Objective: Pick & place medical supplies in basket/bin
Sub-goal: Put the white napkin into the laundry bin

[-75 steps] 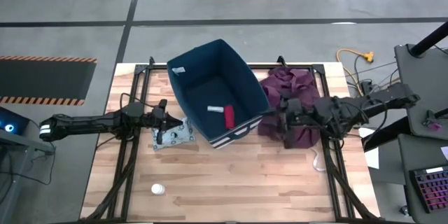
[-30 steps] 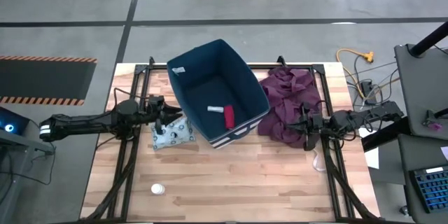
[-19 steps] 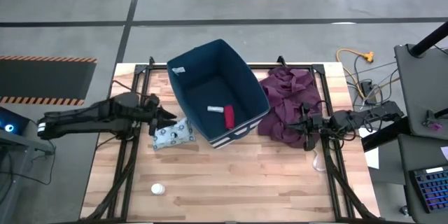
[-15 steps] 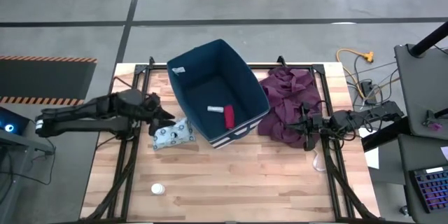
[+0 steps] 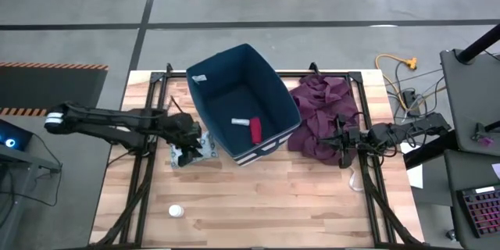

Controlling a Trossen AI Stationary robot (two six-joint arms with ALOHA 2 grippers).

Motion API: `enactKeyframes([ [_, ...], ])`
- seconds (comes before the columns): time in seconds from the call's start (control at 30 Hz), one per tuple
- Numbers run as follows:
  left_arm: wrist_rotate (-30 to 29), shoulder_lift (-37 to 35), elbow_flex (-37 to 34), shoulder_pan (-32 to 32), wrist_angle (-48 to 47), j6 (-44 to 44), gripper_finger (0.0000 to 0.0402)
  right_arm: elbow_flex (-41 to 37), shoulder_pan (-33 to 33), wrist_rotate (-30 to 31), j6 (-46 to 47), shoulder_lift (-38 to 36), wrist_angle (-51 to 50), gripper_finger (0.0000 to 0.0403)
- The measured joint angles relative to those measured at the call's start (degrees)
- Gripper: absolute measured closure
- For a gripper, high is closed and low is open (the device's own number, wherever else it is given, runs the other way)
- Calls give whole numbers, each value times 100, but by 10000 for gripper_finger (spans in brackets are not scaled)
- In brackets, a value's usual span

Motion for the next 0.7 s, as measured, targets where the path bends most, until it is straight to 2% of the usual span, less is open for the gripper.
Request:
enactKeyframes([
  [0.2,-13,577,-7,-208,-302,-216,240,2,0,0,-185,-1,-2,394],
  [0.57,-46,1568,-4,-396,-279,-291,241,4,0,-2,-249,-8,-2,394],
  [0.7,-28,1824,25,-400,-245,-654,241,4,0,-2,-238,-8,-2,394],
])
